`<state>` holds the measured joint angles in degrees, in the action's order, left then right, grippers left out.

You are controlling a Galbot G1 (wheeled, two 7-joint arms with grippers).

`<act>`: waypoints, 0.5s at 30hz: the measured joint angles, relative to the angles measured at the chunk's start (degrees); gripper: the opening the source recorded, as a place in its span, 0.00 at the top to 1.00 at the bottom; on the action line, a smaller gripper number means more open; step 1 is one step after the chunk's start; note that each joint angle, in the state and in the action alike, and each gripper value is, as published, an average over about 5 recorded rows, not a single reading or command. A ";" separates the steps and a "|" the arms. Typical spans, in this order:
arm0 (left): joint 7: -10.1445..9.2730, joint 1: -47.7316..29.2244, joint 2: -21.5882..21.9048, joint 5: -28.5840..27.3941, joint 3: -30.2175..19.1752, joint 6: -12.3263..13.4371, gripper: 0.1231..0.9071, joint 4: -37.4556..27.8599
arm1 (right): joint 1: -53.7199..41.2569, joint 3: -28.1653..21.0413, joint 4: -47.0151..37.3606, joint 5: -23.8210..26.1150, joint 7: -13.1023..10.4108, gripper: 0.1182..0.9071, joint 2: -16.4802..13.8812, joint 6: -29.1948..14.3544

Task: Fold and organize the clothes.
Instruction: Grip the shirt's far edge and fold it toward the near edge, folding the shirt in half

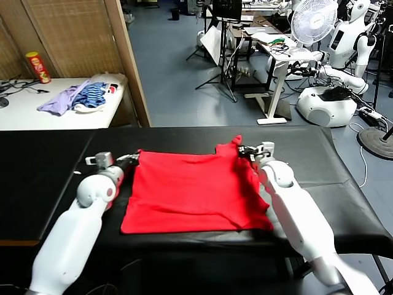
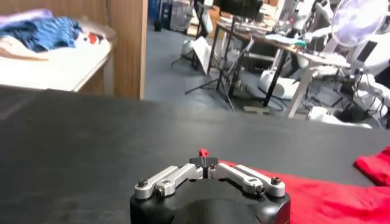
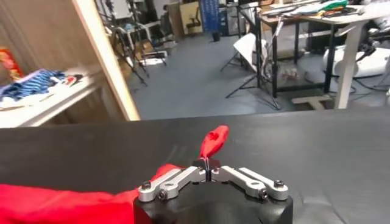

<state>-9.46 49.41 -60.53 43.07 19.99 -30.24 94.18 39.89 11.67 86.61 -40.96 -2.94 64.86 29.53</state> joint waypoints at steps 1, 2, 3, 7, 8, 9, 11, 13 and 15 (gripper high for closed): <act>-0.25 1.11 0.45 -0.12 0.40 0.00 1.00 1.27 | 0.96 0.31 1.57 -0.82 -0.49 0.99 -0.70 0.72; -0.46 2.24 0.92 -0.30 0.83 0.00 1.00 2.49 | 1.85 0.62 3.03 -1.61 -1.01 0.99 -1.35 1.54; -0.61 3.42 1.41 -0.52 1.28 0.01 1.00 3.67 | 2.71 0.94 4.41 -2.40 -1.59 0.99 -1.98 2.48; -0.72 8.22 2.93 -1.41 3.05 -0.04 1.00 7.68 | 5.80 2.15 9.21 -4.44 -3.47 0.99 -4.31 6.60; -0.71 9.37 3.13 -1.62 3.45 -0.06 1.00 8.59 | 6.52 2.42 10.23 -4.60 -3.72 0.99 -4.84 7.52; -0.70 10.51 3.27 -1.85 3.83 -0.08 1.00 9.51 | 7.23 2.67 11.20 -4.66 -3.89 0.99 -5.33 8.35; -0.69 12.67 3.42 -2.37 4.58 -0.13 1.00 11.33 | 8.67 3.18 13.06 -4.70 -4.14 0.99 -6.18 9.87; -0.67 14.72 3.46 -2.97 5.29 -0.14 1.00 13.16 | 10.20 3.71 14.82 -4.48 -4.41 0.99 -6.87 11.24; -0.62 16.66 3.44 -3.51 5.93 -0.16 1.00 14.94 | 11.83 4.24 16.50 -3.84 -4.63 0.99 -7.44 12.22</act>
<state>-10.08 66.07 -57.09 39.56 25.92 -30.40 109.12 51.72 15.91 103.11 -44.79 -7.58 57.43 41.74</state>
